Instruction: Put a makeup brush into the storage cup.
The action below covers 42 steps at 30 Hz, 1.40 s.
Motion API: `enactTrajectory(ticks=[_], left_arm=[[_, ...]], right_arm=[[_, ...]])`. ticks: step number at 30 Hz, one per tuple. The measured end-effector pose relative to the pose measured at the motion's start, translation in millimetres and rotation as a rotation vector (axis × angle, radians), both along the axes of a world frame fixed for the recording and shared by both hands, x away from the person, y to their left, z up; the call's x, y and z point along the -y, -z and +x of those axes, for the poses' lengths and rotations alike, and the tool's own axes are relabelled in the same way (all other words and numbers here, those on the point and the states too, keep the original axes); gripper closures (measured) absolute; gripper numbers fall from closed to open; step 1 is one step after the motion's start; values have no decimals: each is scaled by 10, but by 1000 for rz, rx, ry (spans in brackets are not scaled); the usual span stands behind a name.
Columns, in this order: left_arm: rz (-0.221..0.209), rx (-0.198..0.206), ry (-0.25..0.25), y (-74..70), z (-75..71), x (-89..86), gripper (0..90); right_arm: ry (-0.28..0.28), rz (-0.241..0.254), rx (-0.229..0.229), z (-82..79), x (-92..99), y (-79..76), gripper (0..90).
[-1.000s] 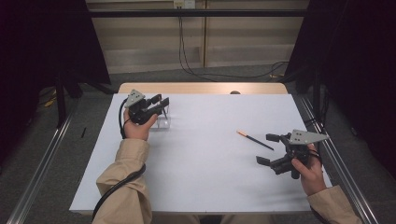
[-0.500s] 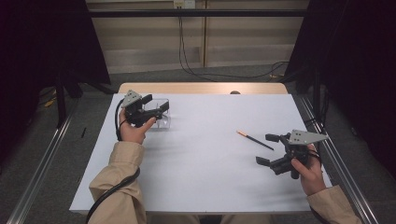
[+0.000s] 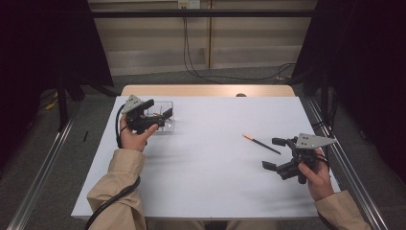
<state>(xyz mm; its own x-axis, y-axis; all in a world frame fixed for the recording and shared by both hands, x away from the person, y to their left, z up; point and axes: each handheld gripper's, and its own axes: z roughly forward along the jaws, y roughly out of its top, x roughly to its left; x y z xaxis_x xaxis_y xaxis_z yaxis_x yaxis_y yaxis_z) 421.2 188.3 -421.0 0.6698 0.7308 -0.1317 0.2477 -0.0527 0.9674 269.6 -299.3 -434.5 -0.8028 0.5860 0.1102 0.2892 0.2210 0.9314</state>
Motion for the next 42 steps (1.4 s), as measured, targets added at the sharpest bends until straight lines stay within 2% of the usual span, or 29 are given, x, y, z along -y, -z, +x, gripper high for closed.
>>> enactTrajectory(ticks=[9, 18, 27, 30, 34, 38, 42], left_arm=[[-2, -10, 31, -5, -78, -22, 45], [-18, 4, 64, -12, -184, -47, 31], [-27, 17, 102, -16, -322, -84, 9], [-27, 15, 101, -19, -378, -108, 7], [-17, 19, 121, -11, -452, -134, 4], [-39, 13, 126, 14, -501, -155, 4], [-31, 22, 139, 37, -556, -178, 4]], right_arm=[[-2, -4, -1, 3, -9, 6, 7], [-3, -1, -2, 8, -4, 10, 7], [-3, -2, 1, 14, -11, 4, 7], [-6, -1, -1, 21, -20, 7, 7], [-11, -6, 0, 23, -31, 10, 7], [-9, -3, 2, 21, -28, 4, 7], [-9, -5, 5, 17, -29, 1, 7]])
